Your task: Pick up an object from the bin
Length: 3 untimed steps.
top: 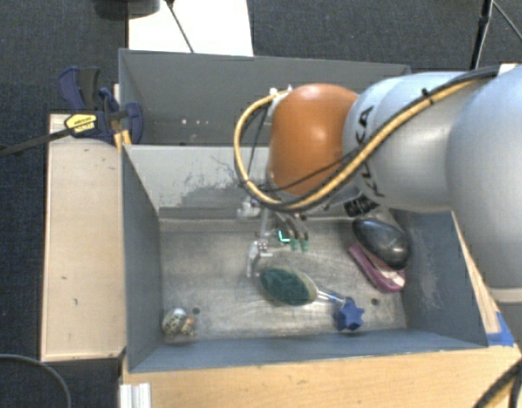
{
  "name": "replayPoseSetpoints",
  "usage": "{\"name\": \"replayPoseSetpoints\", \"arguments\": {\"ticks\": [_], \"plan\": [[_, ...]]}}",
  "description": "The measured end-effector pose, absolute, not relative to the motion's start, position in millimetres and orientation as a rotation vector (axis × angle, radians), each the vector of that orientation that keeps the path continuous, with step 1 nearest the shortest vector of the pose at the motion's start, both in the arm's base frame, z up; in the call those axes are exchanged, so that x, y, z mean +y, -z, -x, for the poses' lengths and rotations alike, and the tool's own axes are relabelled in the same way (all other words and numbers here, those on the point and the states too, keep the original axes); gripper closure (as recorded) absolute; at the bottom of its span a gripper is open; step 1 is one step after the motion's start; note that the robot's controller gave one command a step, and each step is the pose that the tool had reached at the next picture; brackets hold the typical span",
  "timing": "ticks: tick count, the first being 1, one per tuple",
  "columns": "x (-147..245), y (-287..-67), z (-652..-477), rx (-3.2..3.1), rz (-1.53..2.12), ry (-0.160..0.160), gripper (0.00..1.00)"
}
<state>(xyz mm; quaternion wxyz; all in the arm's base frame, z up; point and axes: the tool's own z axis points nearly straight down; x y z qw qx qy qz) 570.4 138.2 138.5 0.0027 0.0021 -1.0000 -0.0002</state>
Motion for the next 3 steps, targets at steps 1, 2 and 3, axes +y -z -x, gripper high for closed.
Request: {"name": "replayPoseSetpoints", "arguments": {"ticks": [1,2,3], "plan": [[72,-104,-560.2,-3.128,-0.294,0.000,0.00],[74,-104,-560.5,-3.130,-0.289,0.003,1.00],[65,-126,-551.9,-3.128,-0.338,0.001,1.00]]}}
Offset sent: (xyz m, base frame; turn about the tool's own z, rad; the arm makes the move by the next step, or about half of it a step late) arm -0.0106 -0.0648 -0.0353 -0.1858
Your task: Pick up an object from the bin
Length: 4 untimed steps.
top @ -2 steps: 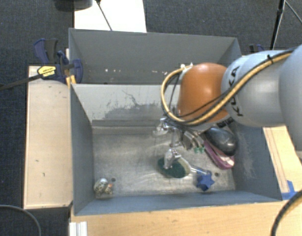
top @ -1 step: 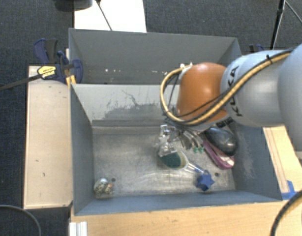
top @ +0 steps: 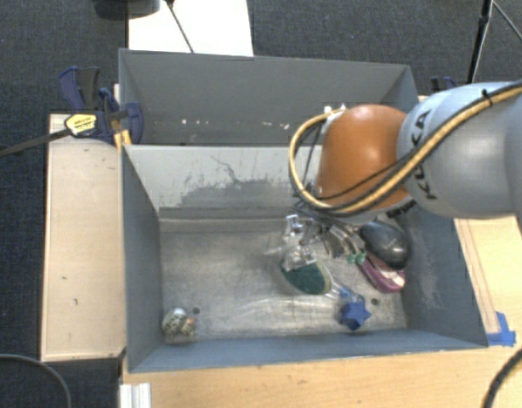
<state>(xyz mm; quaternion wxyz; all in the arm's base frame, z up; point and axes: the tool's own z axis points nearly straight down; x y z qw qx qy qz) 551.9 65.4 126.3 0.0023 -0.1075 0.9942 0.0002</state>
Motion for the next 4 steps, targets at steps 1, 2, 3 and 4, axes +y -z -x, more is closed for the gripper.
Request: {"name": "replayPoseSetpoints", "arguments": {"ticks": [1,2,3,4], "plan": [[55.4,-268.6,-509.7,2.961,1.026,0.002,1.00],[55.7,-266.1,-509.0,2.969,1.020,-0.001,1.00],[55.7,-266.1,-509.0,2.971,1.014,-0.002,1.00],[55.7,-266.1,-508.9,2.973,1.010,-0.002,1.00]]}}
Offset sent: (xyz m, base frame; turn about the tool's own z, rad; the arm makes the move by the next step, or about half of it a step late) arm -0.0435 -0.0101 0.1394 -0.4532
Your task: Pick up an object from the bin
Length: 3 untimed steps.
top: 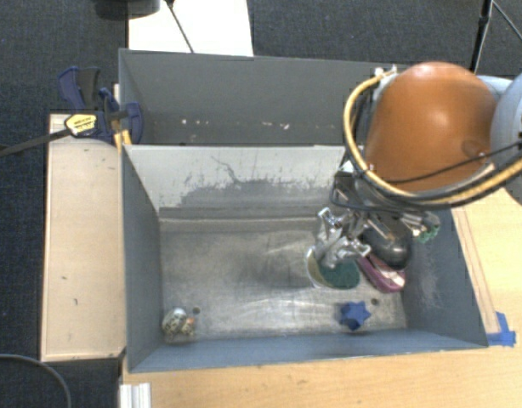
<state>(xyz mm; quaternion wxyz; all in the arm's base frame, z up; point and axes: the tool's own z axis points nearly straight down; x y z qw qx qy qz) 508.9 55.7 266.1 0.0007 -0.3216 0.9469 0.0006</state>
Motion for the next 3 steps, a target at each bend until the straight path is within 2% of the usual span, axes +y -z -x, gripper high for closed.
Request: {"name": "replayPoseSetpoints", "arguments": {"ticks": [3], "plan": [[55.6,-266.1,-508.8,2.978,1.000,-0.002,1.00]]}}
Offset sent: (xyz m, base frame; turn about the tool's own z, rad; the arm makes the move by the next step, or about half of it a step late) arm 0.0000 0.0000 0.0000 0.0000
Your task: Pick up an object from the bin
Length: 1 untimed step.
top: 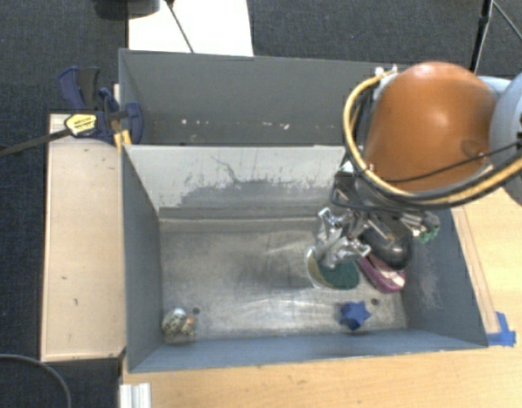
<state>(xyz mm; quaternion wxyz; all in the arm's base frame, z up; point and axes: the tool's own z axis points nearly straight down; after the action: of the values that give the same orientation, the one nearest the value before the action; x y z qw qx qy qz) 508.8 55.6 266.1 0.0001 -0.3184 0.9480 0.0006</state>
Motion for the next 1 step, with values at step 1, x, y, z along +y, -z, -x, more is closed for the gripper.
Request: {"name": "replayPoseSetpoints", "arguments": {"ticks": [1], "plan": [[55.6,-266.1,-508.8,2.979,0.997,-0.002,1.00]]}}
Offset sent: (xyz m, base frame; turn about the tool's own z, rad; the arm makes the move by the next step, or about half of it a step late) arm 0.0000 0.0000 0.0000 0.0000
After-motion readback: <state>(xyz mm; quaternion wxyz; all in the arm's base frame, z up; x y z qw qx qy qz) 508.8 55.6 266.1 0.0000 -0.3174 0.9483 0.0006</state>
